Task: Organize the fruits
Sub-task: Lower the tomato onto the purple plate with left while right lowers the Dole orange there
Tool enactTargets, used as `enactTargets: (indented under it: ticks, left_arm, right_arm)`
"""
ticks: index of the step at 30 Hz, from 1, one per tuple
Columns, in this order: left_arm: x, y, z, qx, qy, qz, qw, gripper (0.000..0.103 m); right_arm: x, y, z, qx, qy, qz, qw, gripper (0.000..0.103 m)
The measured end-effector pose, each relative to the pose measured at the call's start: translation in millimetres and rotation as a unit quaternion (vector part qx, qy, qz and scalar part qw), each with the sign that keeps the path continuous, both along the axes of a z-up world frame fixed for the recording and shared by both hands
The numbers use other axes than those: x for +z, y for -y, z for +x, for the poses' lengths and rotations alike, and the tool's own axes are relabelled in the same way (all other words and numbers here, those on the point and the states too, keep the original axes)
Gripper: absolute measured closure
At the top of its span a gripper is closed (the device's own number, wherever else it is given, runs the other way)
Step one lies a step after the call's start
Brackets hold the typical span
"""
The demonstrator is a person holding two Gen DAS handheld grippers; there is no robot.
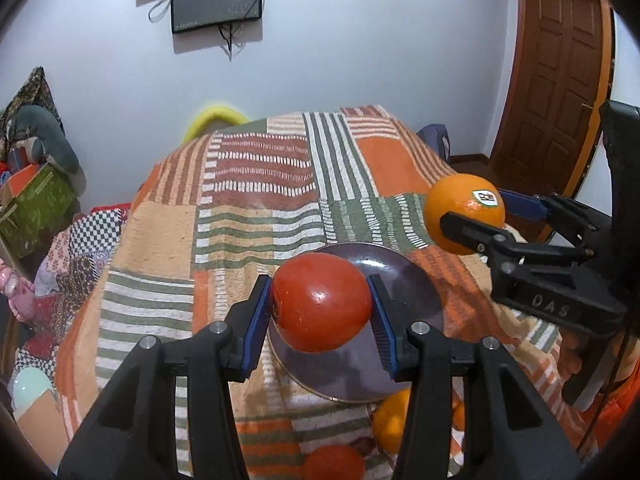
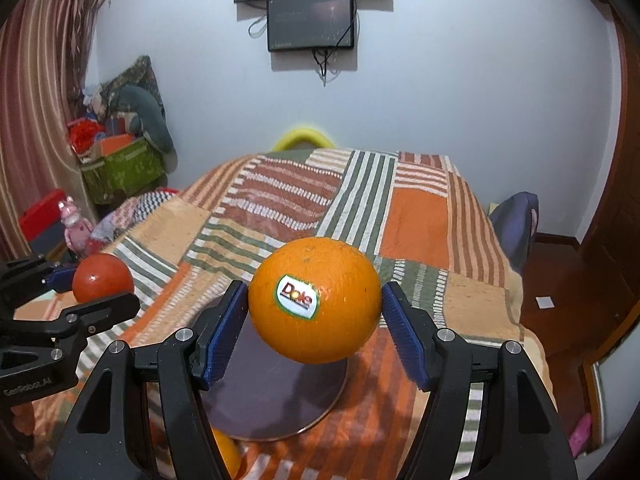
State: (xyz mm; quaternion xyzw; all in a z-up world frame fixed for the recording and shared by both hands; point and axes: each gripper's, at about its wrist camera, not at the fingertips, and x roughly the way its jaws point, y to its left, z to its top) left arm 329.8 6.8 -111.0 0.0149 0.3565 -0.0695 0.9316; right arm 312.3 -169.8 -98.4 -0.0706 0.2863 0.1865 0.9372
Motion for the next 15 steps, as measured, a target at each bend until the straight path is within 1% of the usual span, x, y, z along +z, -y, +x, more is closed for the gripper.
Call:
enactTargets:
  ticks: [7, 11, 15]
  left_arm:
    - [-33, -8, 44, 0.009, -0.055, -0.018, 0.9983, 0.056]
    - [-51, -11, 66, 0.005, -0.086, -0.016, 0.9962, 0.056]
    - [-67, -8, 84, -0.005, -0.113, -0.001, 0.9936, 0.056]
  right_arm:
    - [-28, -10, 27, 0.014, -0.033, -0.024, 0.999, 0.039]
    - [-40, -16, 38, 0.021, -0.044, -0.047, 0.998, 0.04]
    - [-51, -20, 51, 0.03, -0.062, -0.057, 0.996, 0.041]
